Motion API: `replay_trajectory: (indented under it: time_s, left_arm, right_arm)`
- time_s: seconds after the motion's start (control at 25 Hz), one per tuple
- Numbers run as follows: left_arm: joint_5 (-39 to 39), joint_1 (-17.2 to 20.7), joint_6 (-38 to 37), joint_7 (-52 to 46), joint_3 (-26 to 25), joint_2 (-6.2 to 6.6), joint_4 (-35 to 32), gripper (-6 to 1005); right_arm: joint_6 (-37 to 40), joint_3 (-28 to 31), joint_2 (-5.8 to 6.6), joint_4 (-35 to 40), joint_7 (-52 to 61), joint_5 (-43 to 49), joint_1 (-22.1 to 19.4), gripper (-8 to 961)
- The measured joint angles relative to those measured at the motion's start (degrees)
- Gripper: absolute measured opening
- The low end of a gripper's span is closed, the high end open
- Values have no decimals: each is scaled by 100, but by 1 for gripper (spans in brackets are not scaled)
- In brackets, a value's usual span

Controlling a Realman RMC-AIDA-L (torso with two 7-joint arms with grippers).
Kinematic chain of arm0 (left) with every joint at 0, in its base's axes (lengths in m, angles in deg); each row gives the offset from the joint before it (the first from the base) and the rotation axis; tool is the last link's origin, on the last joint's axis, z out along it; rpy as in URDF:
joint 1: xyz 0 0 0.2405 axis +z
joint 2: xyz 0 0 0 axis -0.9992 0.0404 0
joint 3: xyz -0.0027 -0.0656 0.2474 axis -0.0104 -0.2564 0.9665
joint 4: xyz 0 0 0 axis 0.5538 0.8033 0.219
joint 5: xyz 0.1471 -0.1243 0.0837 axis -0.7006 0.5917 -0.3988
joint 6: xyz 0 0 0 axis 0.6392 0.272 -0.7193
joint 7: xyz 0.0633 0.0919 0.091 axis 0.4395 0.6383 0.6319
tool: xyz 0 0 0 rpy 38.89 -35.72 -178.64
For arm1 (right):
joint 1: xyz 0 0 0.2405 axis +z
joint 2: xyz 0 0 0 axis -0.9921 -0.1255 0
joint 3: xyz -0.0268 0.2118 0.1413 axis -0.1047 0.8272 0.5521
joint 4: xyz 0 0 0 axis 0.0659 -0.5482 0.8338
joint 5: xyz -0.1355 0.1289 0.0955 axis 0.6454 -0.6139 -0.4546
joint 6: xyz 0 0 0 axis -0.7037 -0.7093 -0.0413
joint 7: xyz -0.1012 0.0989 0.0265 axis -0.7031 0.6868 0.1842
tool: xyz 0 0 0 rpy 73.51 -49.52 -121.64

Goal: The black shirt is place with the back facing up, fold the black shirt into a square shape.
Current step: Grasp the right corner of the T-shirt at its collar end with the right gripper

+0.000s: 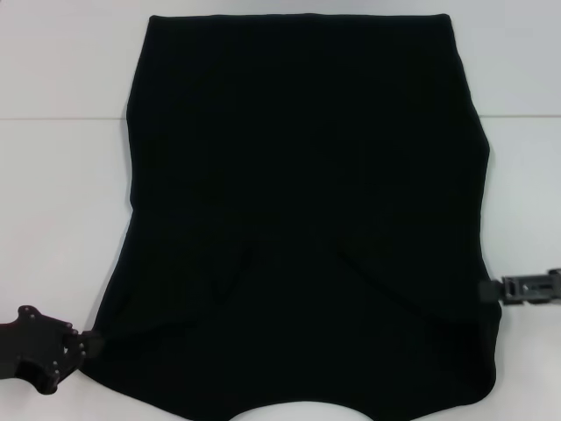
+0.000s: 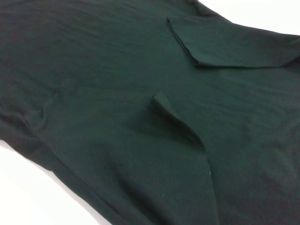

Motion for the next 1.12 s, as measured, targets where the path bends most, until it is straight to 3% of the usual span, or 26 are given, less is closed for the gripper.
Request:
replay_trajectory:
  time_s: [0.2, 0.56, 0.88, 1.12]
  left_arm:
    - [-1, -37, 0, -4, 23, 0, 1, 22]
    - [2, -60, -4, -3, 57, 0, 35, 22]
    - [6, -61, 21, -2, 49, 6, 37, 23]
    - [8, -70, 37, -2, 48, 9, 42, 23]
  right_arm:
    - [138, 12, 51, 2, 197, 316, -34, 916]
    - [63, -2, -129, -7, 407, 809, 201, 912]
    - [-188, -43, -195, 5, 682, 1048, 340, 909]
    - [-284, -300, -293, 4, 694, 1155, 481, 647]
